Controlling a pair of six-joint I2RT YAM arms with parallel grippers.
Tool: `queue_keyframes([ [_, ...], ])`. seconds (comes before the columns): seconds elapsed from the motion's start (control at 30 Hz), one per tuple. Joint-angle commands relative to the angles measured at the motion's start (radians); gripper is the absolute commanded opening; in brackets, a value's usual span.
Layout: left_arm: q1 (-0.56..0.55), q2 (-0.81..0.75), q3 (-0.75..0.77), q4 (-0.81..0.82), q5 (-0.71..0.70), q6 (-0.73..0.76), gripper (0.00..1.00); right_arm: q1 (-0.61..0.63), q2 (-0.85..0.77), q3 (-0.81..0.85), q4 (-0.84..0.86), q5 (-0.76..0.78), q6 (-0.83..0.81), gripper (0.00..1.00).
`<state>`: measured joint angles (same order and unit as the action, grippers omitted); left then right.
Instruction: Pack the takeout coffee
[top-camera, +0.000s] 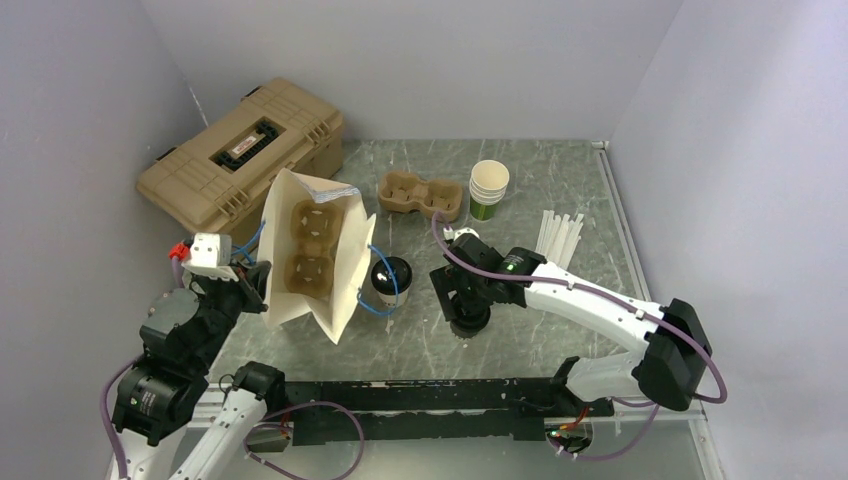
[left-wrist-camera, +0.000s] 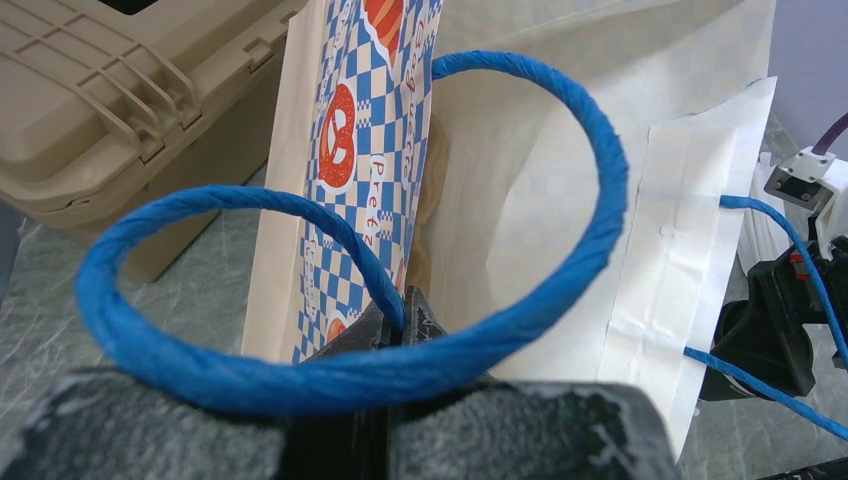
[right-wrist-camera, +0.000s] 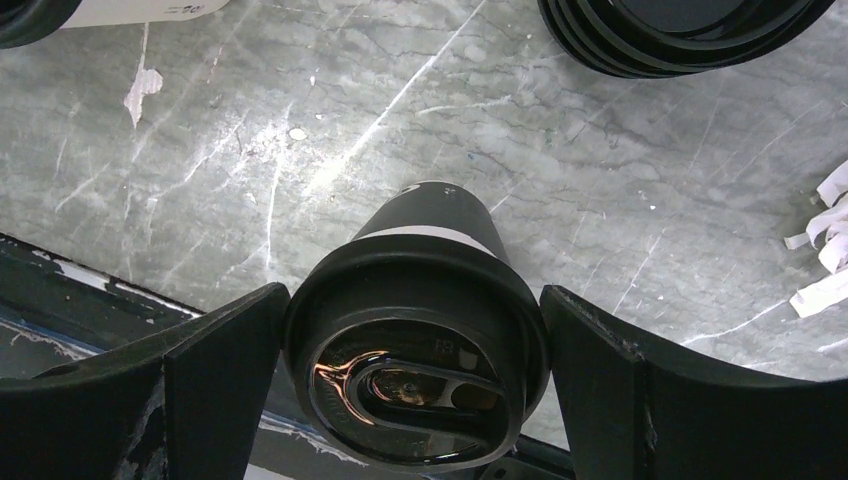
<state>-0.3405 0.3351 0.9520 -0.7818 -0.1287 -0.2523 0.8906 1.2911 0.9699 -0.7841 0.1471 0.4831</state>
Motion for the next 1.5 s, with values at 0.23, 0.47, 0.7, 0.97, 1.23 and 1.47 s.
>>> queue_keyframes([
  [0.23,-0.003,-0.005,-0.001,0.058,0.009,-0.004,0.0,0.003,0.012,0.038,-0.062,0.029,0.003,0.75],
  [0.47,-0.002,-0.006,0.0,0.055,0.009,-0.002,0.0,0.003,-0.038,0.154,-0.165,0.097,0.006,0.58],
  [0.7,-0.003,-0.006,-0.001,0.058,0.016,0.001,0.0,0.003,-0.115,0.377,-0.24,0.103,-0.028,0.57],
  [0.97,-0.003,0.003,-0.002,0.056,0.02,0.001,0.0,0.006,-0.14,0.668,-0.141,-0.09,-0.118,0.56],
  [1.23,-0.003,0.002,-0.002,0.056,0.023,-0.002,0.0,0.045,-0.043,0.868,0.023,-0.307,-0.135,0.55],
  [1.47,-0.003,0.017,0.0,0.059,0.039,-0.007,0.0,0.163,0.167,1.052,0.062,-0.295,-0.173,0.55],
])
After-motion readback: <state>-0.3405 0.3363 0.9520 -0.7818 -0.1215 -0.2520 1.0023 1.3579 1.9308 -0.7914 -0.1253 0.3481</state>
